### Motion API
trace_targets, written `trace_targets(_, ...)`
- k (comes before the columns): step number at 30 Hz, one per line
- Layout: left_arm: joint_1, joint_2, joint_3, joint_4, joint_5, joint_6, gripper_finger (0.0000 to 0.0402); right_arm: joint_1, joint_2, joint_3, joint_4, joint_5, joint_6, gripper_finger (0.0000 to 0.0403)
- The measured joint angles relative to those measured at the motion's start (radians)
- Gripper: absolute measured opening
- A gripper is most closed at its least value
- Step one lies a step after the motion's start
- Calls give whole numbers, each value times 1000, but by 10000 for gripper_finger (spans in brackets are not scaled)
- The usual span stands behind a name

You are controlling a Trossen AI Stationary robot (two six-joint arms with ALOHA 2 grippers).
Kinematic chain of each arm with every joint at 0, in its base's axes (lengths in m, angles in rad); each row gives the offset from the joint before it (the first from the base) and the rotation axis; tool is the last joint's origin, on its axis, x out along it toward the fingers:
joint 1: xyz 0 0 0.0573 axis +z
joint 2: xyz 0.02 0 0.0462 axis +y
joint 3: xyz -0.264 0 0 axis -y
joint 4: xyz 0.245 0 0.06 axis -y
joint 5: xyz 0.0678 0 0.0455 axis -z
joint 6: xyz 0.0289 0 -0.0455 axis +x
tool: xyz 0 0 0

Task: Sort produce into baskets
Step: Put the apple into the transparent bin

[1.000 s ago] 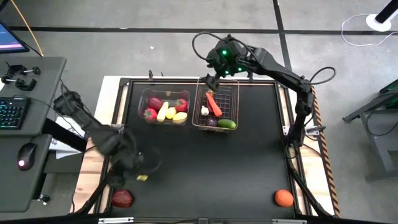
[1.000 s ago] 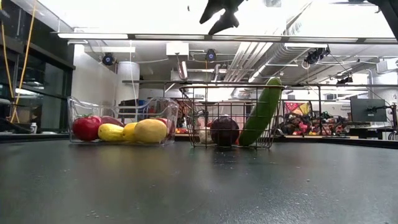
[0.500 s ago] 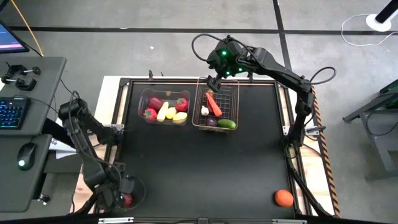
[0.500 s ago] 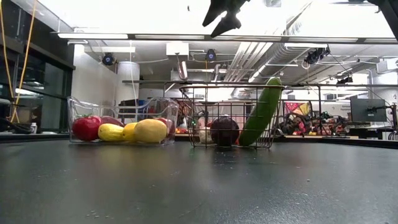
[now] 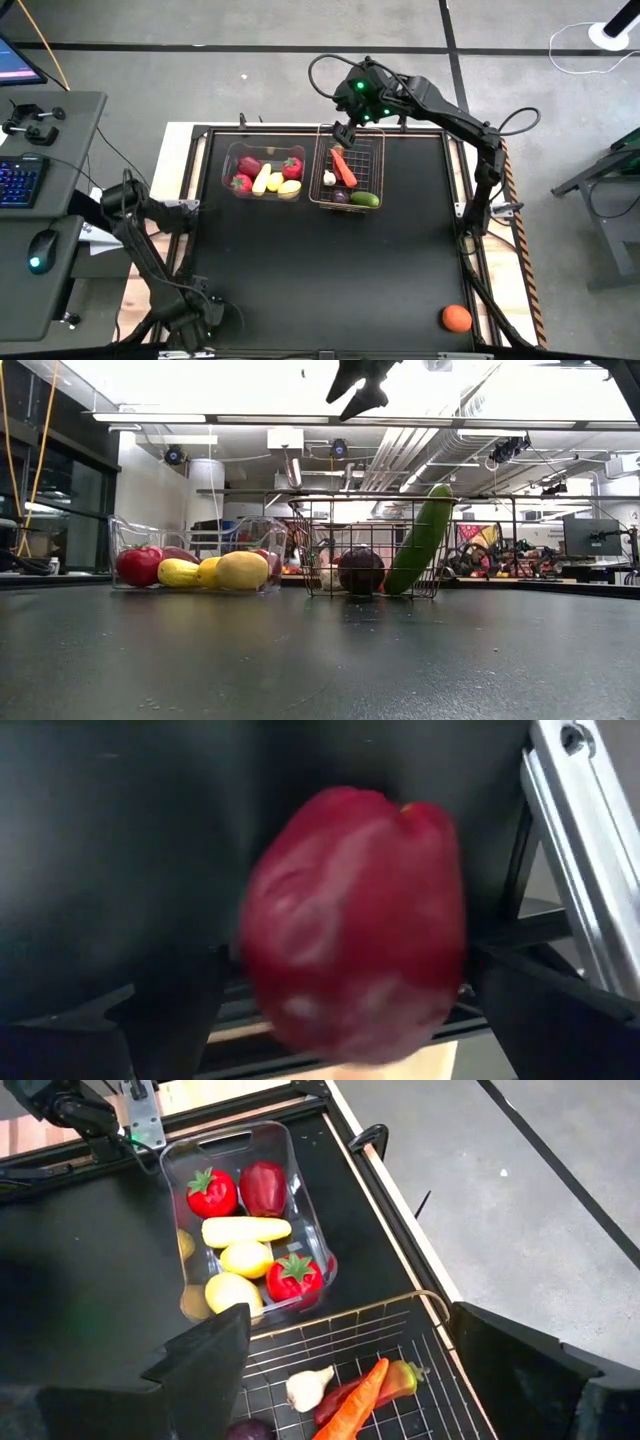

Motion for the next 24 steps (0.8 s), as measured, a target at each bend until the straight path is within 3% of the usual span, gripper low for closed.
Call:
trace_targets(10,-4,80,0,28,35,-30,390,2,0,0,-22,0,17,332)
trace_targets(17,25,8,0,-27,32,-10,308,2,-2,0,-32,0,13,332)
trace_targets(20,71,-89,0,-102,-37,-10,308,2,-13,0,-37,14,-3,332)
trace_targets(24,187,-274,31,-253,-250,-10,308,2,-40,0,-37,56,-12,332)
